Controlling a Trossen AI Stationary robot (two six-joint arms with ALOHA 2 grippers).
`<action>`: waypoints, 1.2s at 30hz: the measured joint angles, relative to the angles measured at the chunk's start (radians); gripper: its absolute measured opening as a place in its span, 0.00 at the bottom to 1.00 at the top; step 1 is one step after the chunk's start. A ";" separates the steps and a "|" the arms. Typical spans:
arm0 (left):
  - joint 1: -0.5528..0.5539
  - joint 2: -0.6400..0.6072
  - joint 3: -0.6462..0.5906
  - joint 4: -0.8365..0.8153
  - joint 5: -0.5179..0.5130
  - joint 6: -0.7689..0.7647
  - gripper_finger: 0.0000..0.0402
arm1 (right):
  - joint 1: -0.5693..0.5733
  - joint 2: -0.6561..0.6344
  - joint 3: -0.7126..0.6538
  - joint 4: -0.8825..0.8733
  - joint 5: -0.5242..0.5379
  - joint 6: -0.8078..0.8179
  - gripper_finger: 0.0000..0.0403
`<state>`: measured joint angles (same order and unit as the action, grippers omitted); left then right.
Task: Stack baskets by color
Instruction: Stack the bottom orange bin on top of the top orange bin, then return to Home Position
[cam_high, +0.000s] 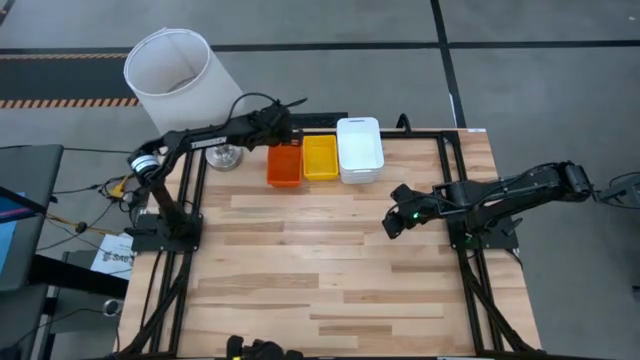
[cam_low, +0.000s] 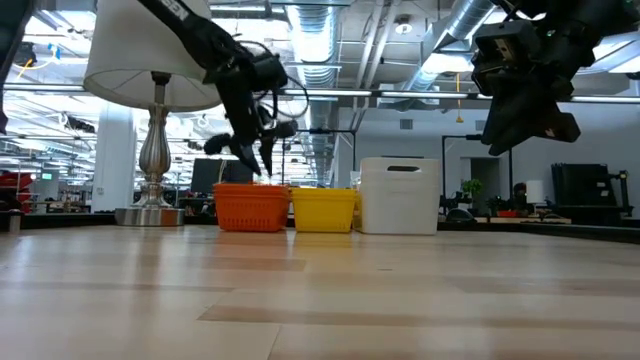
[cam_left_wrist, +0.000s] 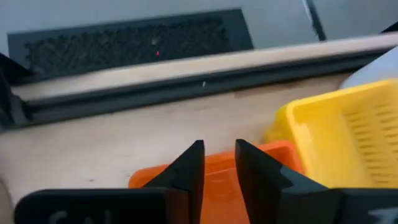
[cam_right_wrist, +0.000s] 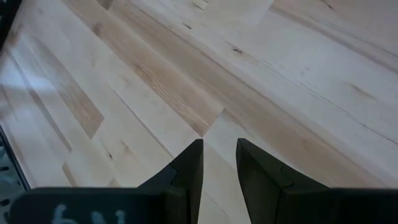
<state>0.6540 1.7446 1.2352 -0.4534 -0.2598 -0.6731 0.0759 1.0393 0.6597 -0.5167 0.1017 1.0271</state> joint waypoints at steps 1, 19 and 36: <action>0.000 0.013 0.000 -0.001 0.006 0.000 0.18 | 0.000 0.000 0.000 0.000 0.000 0.004 0.29; -0.186 -0.350 -0.001 0.036 0.007 -0.027 0.09 | -0.029 0.000 0.003 0.064 0.013 -0.060 0.29; -0.560 -0.665 -0.016 0.122 0.059 0.313 0.09 | -0.099 -0.092 0.430 0.073 -0.012 -0.913 0.29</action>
<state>0.0939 1.0794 1.2193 -0.3315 -0.2010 -0.3597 -0.0228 0.9474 1.0893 -0.4437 0.0898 0.1138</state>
